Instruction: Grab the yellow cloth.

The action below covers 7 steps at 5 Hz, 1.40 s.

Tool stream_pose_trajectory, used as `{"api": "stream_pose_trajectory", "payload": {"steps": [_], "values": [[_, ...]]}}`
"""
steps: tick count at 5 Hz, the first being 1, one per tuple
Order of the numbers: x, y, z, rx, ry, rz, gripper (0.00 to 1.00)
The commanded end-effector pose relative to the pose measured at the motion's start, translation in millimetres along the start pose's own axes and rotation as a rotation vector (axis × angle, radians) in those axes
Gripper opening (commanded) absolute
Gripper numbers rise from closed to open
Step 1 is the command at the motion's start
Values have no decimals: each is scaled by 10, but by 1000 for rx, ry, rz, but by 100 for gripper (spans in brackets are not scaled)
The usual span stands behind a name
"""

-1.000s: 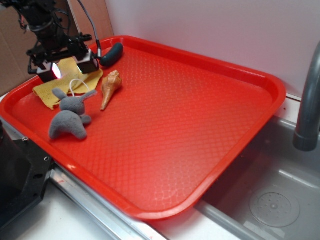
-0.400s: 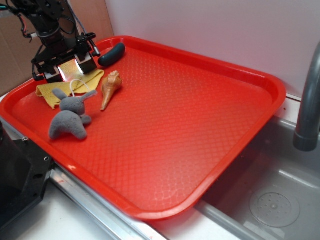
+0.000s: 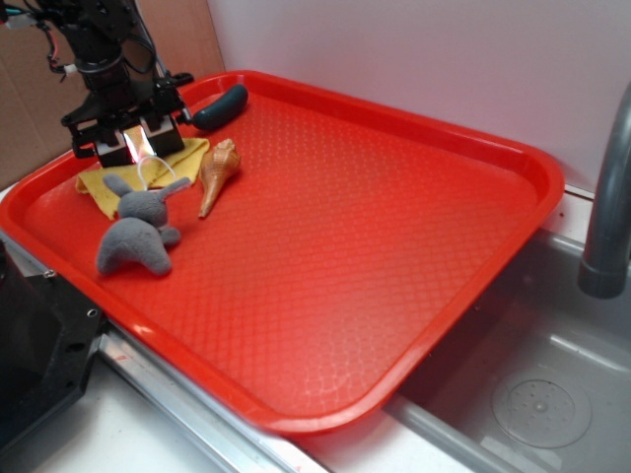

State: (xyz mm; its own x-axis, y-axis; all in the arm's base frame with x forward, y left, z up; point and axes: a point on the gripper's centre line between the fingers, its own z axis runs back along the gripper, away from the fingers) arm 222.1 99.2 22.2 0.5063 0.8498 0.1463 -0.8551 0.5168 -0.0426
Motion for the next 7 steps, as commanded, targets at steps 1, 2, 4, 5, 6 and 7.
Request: {"api": "stream_pose_trajectory", "payload": {"steps": [1, 2, 4, 5, 6, 7], "values": [[251, 5, 893, 13, -191, -407, 0], [66, -161, 1316, -81, -162, -510, 0], [-418, -531, 1883, -163, 42, -809, 0], [-722, -597, 2146, -170, 56, -875, 0], [-852, -617, 2200, -159, 82, -874, 0], [-743, -603, 2123, -140, 170, -753, 0]]}}
